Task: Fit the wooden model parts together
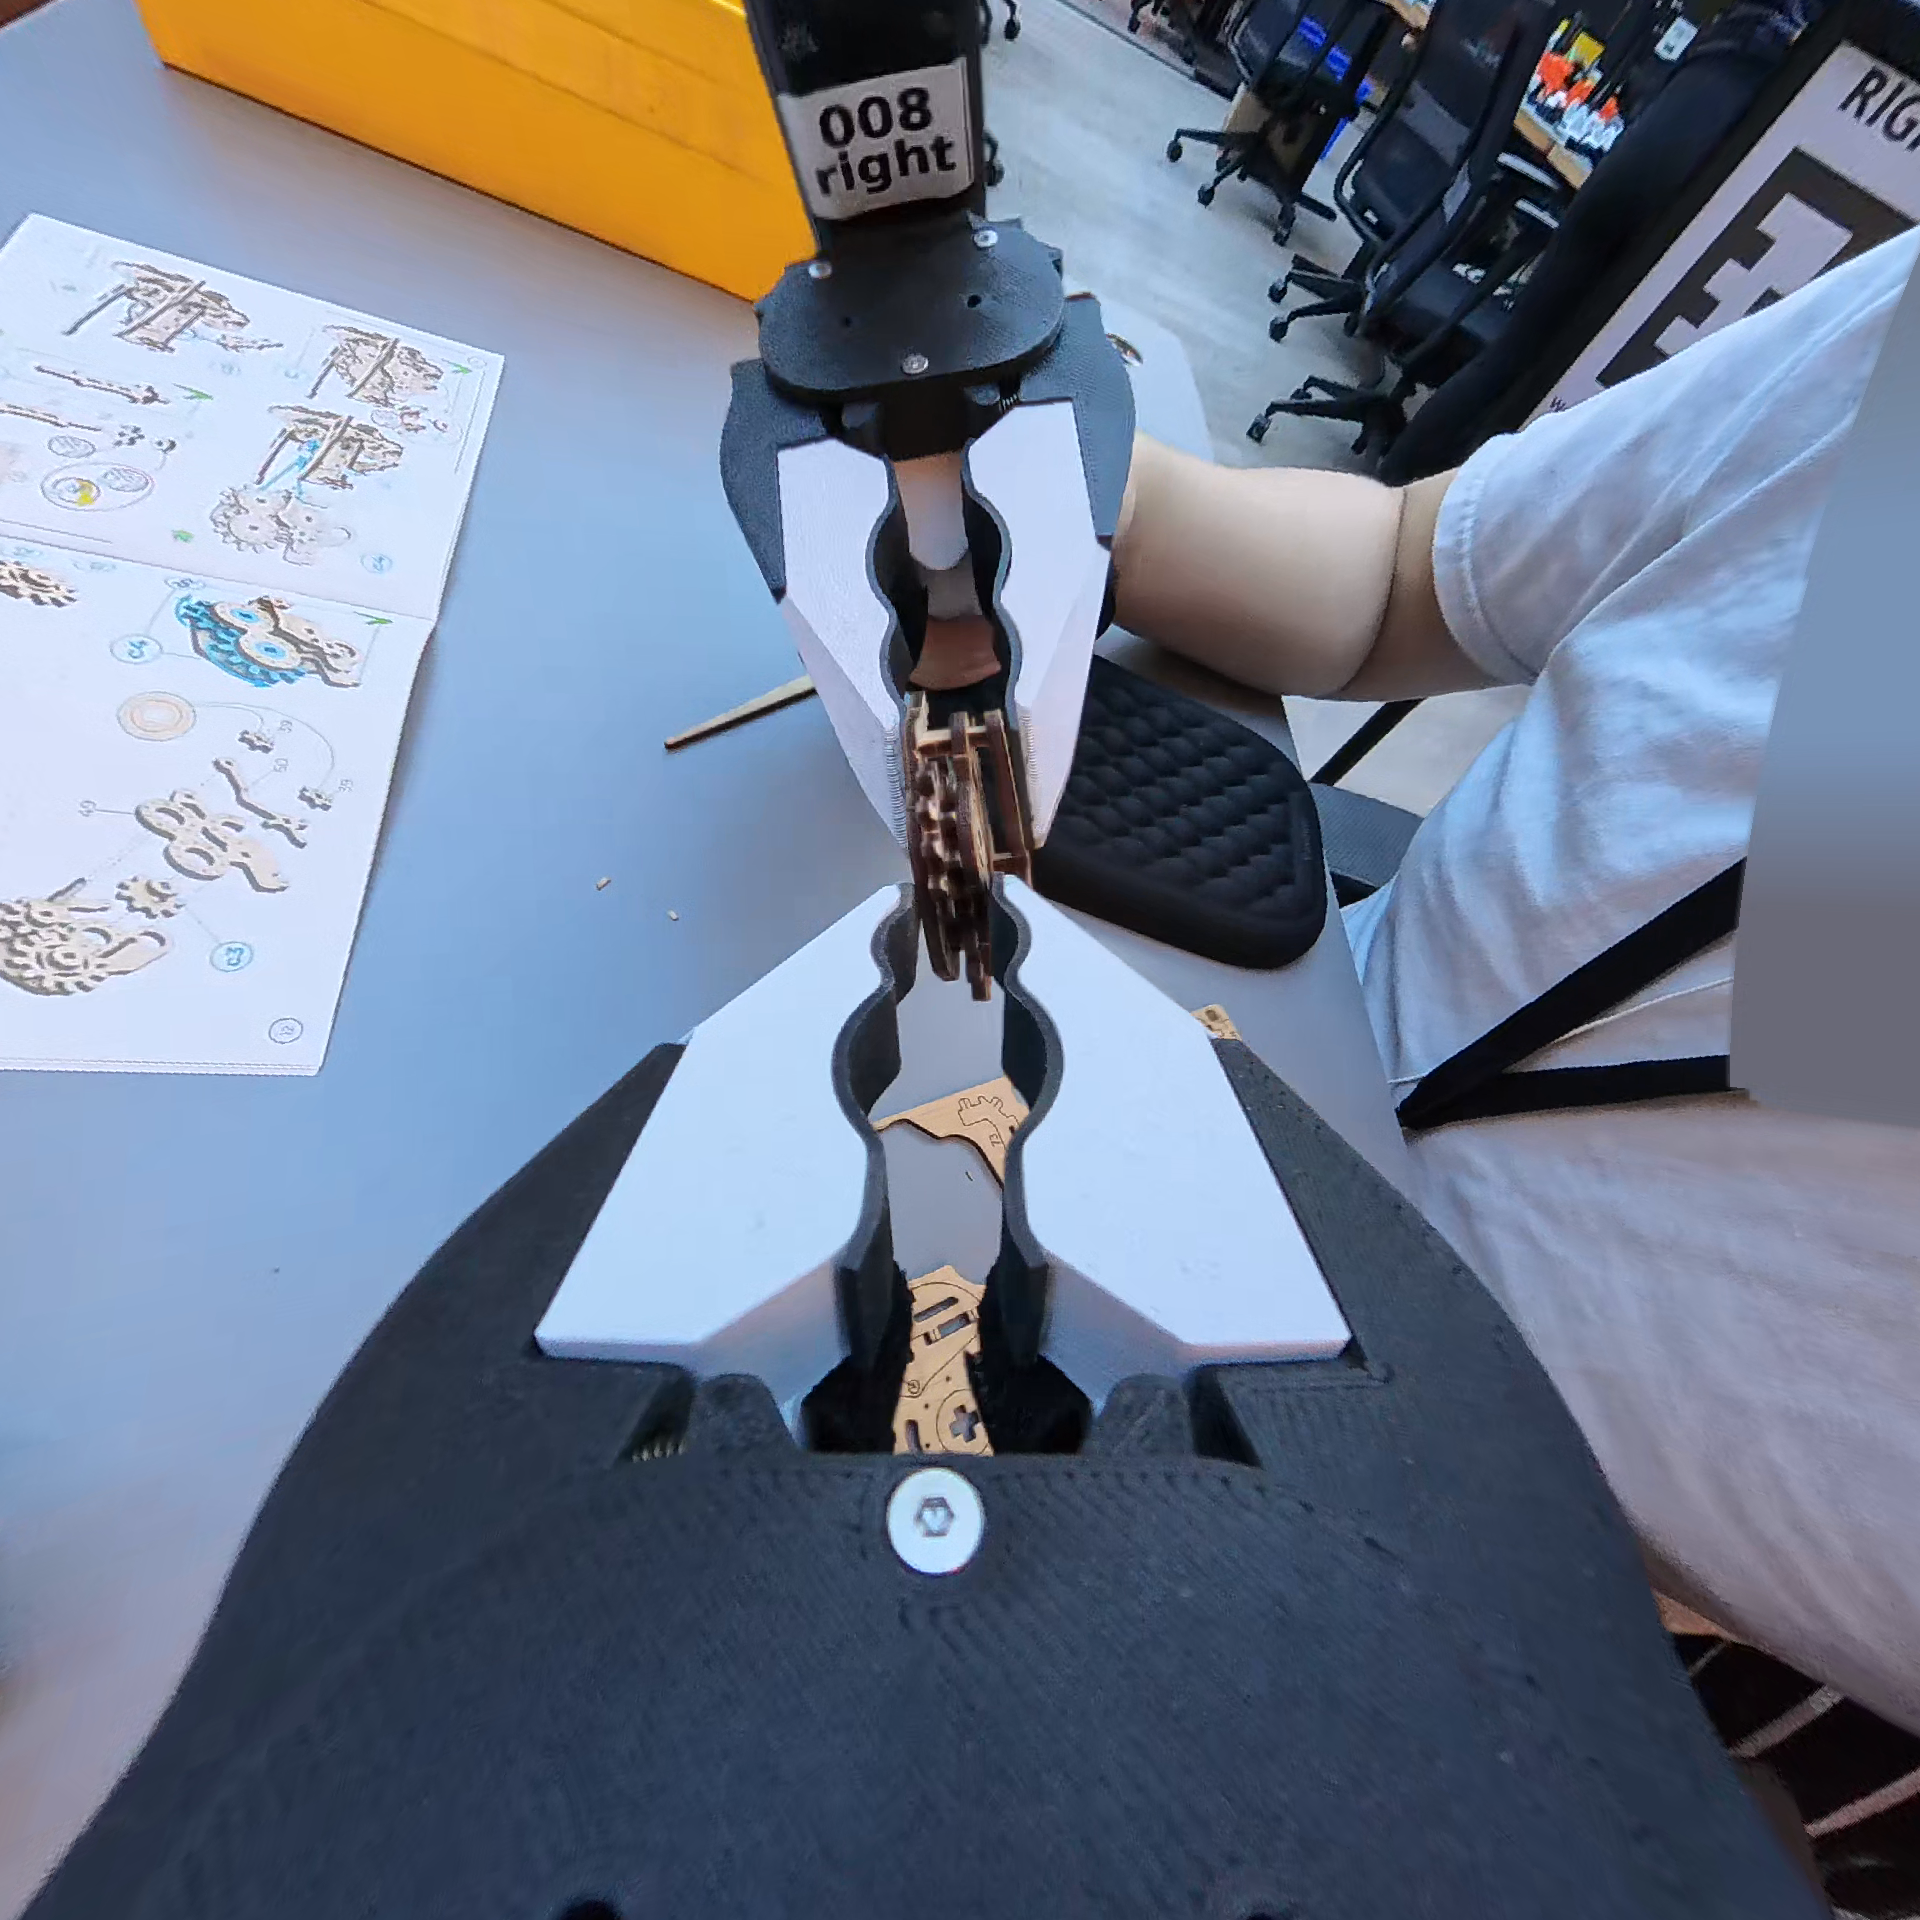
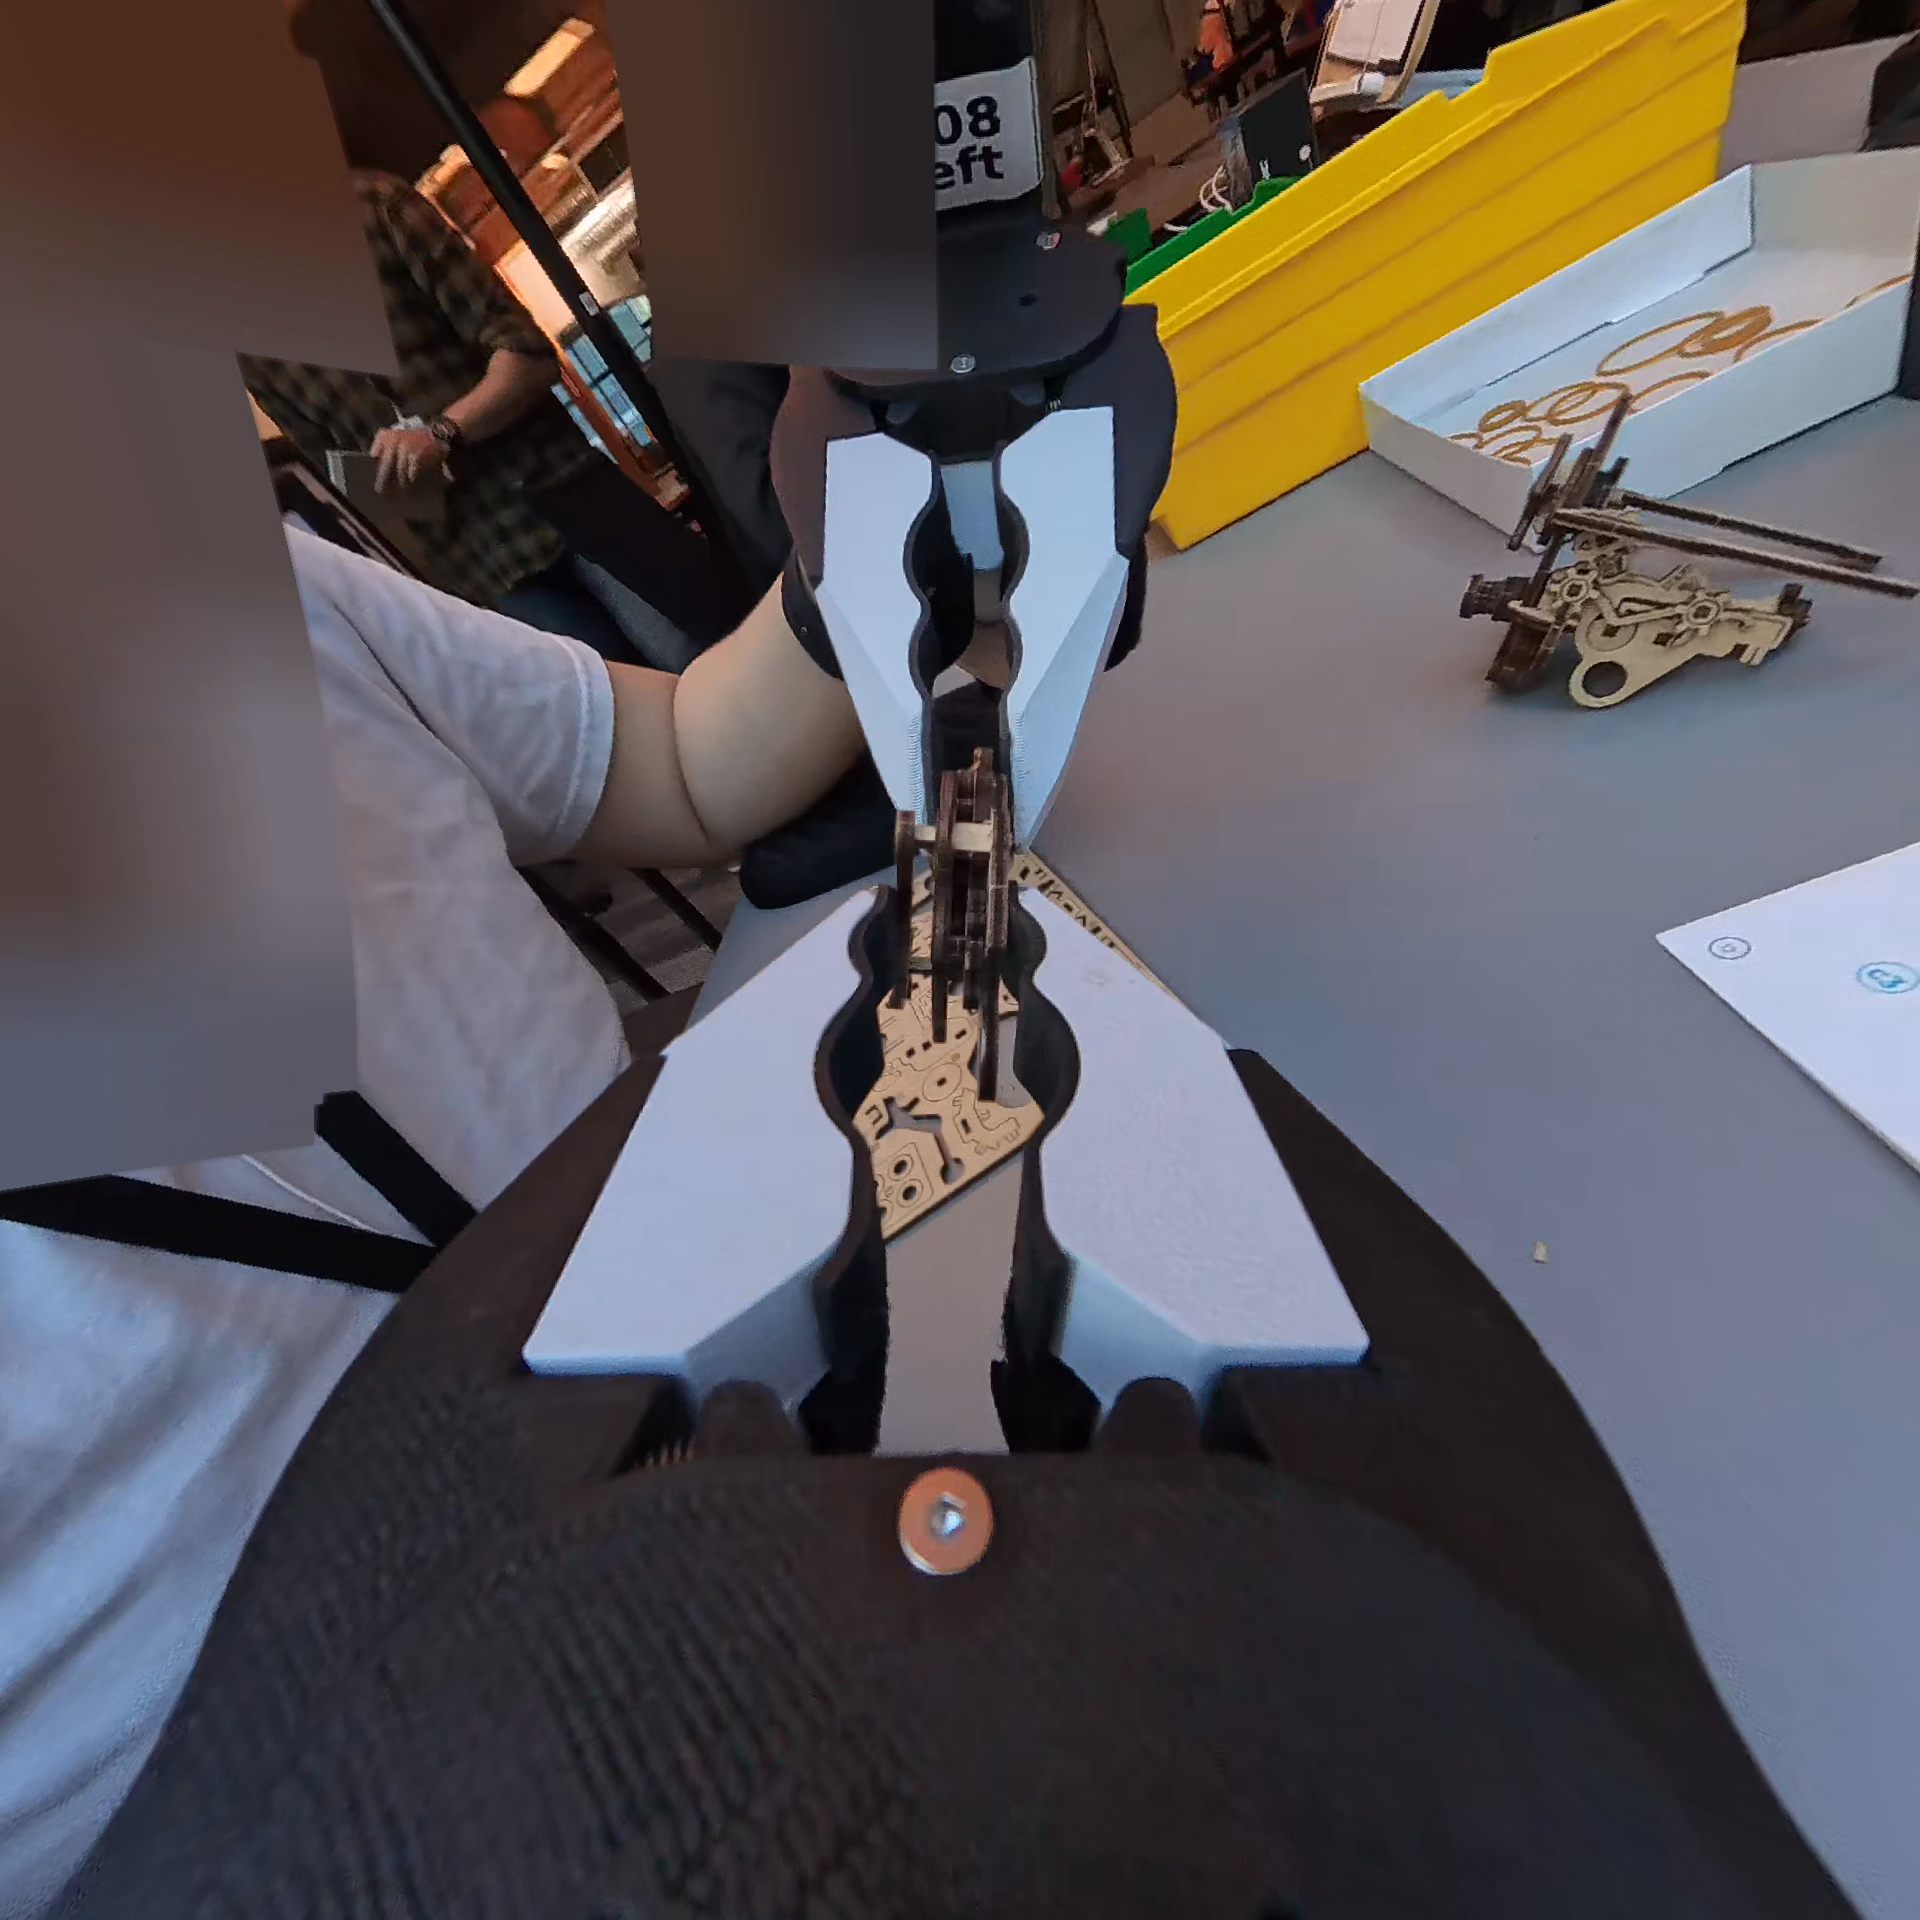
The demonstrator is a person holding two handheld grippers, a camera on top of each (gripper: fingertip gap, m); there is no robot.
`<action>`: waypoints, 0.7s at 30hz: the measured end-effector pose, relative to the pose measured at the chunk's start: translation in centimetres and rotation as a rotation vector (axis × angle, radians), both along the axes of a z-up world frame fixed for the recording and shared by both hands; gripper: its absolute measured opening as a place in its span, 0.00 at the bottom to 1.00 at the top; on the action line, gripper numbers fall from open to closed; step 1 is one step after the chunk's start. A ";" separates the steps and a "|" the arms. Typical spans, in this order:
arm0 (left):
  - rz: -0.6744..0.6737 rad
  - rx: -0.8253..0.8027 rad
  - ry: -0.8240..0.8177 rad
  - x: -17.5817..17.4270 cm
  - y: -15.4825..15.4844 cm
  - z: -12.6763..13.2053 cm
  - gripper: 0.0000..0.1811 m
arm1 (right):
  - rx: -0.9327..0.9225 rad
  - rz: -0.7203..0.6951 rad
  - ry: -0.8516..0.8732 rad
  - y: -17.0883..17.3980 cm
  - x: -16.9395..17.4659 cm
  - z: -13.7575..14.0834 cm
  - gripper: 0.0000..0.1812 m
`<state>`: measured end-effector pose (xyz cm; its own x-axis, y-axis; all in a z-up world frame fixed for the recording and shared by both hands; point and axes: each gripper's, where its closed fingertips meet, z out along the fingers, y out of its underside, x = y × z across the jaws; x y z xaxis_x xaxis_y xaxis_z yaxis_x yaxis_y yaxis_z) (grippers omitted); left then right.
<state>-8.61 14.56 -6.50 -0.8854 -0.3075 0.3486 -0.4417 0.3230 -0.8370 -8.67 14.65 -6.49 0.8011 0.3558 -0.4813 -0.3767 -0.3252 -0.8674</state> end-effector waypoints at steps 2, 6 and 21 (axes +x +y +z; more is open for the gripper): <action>-0.008 -0.024 0.035 0.0 0.1 -0.1 0.06 | -0.005 0.007 0.060 0.0 0.1 0.0 0.10; -0.020 -0.106 0.135 -0.1 -0.2 -0.2 0.10 | -0.017 0.014 0.102 -0.2 0.3 -0.2 0.10; 0.251 -0.528 0.451 4.0 0.3 1.0 0.05 | 0.140 -0.483 -1.102 -0.3 5.7 2.0 0.63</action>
